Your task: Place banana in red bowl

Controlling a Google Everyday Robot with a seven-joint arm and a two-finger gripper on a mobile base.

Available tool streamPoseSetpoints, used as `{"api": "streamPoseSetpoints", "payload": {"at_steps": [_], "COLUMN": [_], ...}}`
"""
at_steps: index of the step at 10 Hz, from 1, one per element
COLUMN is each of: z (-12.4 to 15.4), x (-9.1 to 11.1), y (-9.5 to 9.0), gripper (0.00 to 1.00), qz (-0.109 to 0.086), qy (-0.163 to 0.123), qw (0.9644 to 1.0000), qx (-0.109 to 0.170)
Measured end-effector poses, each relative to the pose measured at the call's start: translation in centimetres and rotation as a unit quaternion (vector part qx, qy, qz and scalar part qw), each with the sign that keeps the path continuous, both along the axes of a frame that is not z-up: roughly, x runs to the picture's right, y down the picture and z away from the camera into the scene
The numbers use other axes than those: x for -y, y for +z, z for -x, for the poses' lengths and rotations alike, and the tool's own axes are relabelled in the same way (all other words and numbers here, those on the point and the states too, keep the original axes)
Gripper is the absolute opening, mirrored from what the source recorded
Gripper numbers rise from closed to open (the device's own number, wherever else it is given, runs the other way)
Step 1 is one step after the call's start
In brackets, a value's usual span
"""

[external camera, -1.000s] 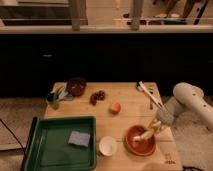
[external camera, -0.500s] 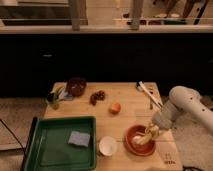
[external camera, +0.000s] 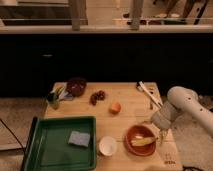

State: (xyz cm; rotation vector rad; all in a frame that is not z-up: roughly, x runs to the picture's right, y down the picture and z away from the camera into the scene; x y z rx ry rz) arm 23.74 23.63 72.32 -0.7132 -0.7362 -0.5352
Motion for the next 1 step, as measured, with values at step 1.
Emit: {"api": "streamPoseSetpoints", "payload": {"at_steps": [1], "z": [-0.42], "x": [0.35], "y": [0.21], "gripper": [0.80], "qz": [-0.002], "qy": [0.007], "qw": [1.0000], "qx": [-0.004]}}
